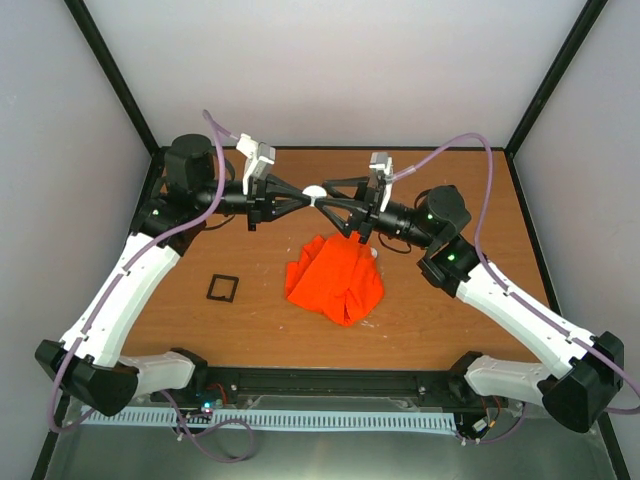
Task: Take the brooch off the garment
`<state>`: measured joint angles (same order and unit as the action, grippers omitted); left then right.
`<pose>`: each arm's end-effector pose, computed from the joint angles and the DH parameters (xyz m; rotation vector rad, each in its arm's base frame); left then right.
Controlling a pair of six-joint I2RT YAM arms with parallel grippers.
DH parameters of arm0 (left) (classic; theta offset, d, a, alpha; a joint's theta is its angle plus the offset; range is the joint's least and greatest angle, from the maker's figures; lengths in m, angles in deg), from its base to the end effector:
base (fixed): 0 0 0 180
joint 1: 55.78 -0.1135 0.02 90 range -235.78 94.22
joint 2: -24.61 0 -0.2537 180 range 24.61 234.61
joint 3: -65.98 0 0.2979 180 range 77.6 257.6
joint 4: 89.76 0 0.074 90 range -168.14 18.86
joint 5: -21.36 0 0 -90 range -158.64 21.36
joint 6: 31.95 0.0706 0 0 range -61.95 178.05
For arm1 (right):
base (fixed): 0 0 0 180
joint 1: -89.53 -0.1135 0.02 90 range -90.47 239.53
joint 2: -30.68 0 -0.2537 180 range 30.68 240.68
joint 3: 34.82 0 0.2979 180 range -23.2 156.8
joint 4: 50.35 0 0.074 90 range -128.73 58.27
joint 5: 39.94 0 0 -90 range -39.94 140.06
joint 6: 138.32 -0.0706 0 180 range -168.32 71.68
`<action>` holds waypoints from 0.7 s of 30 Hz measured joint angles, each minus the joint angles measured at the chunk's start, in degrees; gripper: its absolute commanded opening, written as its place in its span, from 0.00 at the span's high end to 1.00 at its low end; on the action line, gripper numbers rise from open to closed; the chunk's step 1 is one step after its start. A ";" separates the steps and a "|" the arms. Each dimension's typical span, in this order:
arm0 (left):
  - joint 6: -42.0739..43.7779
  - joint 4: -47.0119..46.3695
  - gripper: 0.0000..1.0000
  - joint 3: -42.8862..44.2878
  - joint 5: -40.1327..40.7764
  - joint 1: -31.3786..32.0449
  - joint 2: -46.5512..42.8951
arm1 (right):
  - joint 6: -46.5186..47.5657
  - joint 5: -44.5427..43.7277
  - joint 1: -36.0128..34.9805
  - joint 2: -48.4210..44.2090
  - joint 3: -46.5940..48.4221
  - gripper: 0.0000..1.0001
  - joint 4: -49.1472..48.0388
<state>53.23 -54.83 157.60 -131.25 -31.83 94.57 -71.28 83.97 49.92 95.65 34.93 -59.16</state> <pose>0.2611 -0.1846 0.4374 1.0798 1.5268 -1.3239 0.2356 0.2461 0.3994 -0.7399 1.3078 1.2895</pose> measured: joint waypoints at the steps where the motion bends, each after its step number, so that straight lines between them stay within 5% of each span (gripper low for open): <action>1: -0.04 -0.09 0.99 -0.04 0.04 0.00 -0.04 | -0.66 0.20 -0.26 0.44 0.33 0.54 -0.48; 10: -0.04 -0.66 0.99 -0.15 0.50 0.00 -0.17 | -2.25 0.63 -0.76 0.94 0.66 0.75 -2.56; 16: -0.04 -1.01 0.99 -0.15 0.74 0.00 -0.15 | -2.58 0.52 -0.92 0.94 0.66 0.68 -2.29; 21: -0.07 -1.03 1.00 -0.15 0.96 0.00 -0.15 | -2.54 0.39 -0.94 0.94 0.66 0.74 -1.62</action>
<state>53.17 -55.85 157.45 -130.29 -31.83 94.42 -73.82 84.37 48.98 96.59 35.58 -60.78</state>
